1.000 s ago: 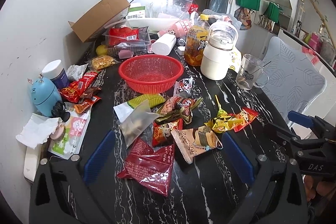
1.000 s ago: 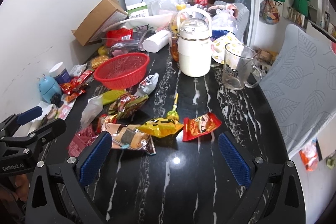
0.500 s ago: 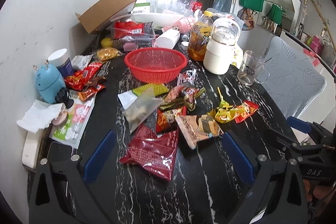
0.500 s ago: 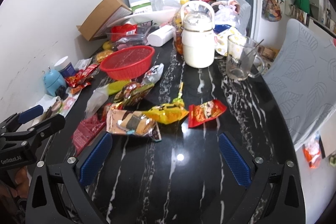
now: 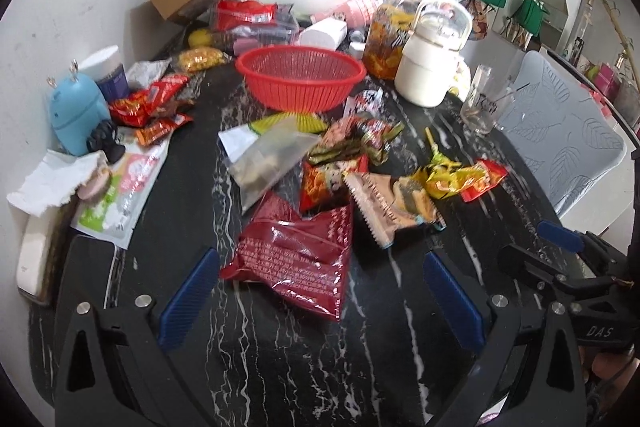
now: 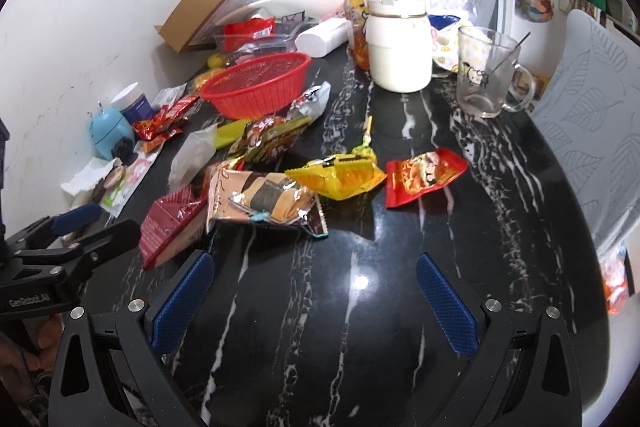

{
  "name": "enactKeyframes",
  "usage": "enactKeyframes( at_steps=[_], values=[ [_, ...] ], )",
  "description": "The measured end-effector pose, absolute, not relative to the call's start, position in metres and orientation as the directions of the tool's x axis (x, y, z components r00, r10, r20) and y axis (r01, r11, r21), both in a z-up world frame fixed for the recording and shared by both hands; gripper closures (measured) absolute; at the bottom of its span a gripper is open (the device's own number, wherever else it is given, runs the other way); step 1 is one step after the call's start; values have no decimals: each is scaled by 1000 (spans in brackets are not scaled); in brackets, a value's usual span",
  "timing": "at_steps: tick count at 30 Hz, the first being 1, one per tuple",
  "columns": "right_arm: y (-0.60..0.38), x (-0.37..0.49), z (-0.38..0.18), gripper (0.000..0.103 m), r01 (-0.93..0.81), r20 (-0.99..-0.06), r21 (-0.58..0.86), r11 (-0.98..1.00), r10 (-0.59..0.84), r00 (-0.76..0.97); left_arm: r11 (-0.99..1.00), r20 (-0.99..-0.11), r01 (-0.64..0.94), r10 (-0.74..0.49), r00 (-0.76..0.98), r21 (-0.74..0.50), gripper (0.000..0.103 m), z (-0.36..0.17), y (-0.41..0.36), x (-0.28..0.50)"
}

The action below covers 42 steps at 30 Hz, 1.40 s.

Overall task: Organize snacks
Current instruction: 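Move the left tool toward the large red snack bag and grasp it, then lift the red bag with the left tool while the right tool grasps the red-orange packet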

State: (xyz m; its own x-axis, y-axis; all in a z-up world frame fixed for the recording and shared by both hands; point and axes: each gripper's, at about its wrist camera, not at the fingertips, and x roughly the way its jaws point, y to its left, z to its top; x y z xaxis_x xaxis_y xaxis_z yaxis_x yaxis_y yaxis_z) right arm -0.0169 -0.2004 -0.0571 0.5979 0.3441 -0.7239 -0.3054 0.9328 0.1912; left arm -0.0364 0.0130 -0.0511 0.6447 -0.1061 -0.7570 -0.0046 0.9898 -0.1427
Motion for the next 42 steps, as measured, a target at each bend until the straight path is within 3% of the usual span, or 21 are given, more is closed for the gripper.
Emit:
enactKeyframes(
  at_steps=[24, 30, 35, 42],
  values=[
    [-191, 30, -87, 0, -317, -775, 206, 926, 352, 525, 976, -846, 74, -214, 489, -204, 2, -112, 28, 24],
    [-196, 39, -89, 0, -304, -783, 204, 930, 341, 520, 989, -855, 86, -148, 497, -121, 16, -113, 19, 28],
    [-206, 43, -89, 0, -277, -785, 200, 940, 323, 529, 994, -854, 93, -98, 511, -58, 37, -109, 12, 23],
    [-225, 47, -87, 0, -225, -785, 182, 957, 279, 553, 994, -856, 84, -107, 506, -74, 37, -95, 7, 7]
  ],
)
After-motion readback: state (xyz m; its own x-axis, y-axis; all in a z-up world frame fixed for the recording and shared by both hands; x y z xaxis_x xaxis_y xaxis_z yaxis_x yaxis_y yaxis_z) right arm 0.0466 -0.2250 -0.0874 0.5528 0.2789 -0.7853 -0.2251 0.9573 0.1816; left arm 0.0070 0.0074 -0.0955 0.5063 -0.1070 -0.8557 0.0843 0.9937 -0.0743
